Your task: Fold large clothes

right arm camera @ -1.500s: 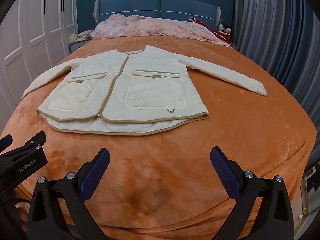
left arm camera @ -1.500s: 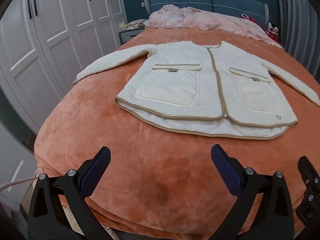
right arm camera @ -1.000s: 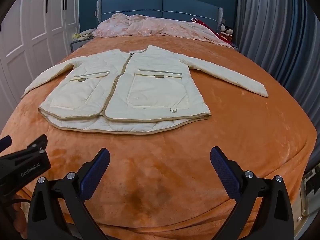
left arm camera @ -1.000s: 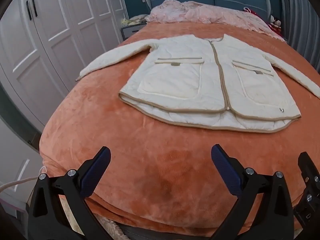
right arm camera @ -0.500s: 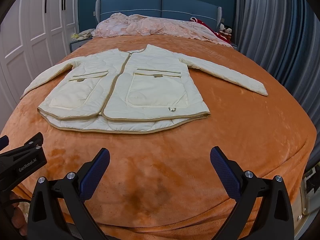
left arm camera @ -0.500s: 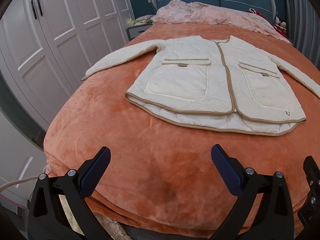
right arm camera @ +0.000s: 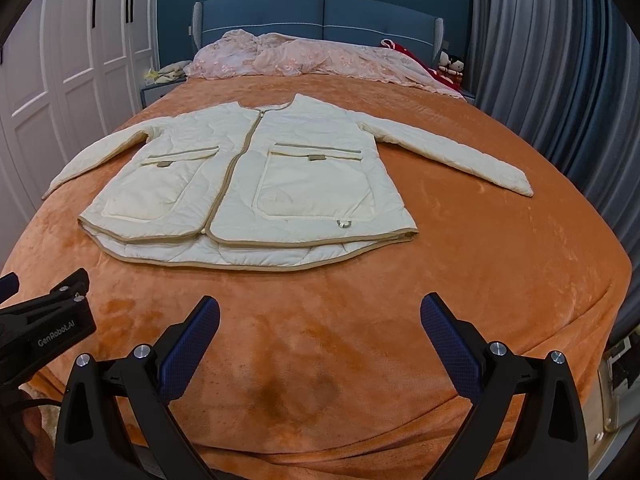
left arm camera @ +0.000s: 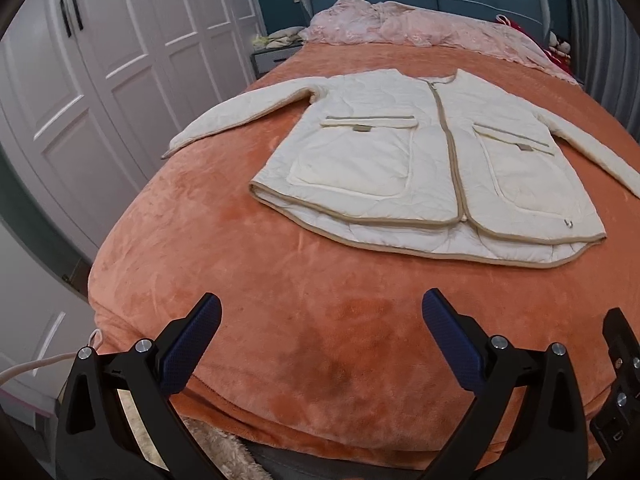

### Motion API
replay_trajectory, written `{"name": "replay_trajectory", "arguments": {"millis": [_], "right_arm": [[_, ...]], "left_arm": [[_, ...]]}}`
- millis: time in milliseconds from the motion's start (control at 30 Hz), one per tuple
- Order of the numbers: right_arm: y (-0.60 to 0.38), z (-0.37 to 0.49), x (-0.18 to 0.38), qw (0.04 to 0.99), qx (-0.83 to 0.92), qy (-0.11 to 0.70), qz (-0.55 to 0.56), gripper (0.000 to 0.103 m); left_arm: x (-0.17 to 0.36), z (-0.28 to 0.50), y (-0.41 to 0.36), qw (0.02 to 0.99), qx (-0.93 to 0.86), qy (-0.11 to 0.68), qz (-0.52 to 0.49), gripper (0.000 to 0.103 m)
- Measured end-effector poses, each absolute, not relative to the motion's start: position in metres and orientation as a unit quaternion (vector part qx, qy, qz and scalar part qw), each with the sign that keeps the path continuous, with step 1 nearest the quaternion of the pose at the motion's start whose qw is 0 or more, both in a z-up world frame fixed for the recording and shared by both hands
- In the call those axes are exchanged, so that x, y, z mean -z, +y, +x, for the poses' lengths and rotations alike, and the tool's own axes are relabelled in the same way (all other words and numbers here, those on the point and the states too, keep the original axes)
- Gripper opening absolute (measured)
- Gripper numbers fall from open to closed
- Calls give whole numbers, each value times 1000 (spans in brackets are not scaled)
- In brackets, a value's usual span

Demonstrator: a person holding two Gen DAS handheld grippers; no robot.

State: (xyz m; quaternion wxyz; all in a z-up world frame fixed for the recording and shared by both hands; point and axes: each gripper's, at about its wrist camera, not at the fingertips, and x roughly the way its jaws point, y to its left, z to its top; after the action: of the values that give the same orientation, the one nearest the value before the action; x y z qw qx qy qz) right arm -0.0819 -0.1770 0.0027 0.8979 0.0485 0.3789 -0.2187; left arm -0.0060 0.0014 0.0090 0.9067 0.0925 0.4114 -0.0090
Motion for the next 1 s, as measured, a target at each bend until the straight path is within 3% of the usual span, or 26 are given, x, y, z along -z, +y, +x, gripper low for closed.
{"name": "replay_trajectory", "arguments": {"millis": [1000], "right_arm": [[-173, -88, -3, 900, 212, 378, 46, 98]], "left_arm": [[-11, -15, 7, 920, 17, 380, 96, 98]]}}
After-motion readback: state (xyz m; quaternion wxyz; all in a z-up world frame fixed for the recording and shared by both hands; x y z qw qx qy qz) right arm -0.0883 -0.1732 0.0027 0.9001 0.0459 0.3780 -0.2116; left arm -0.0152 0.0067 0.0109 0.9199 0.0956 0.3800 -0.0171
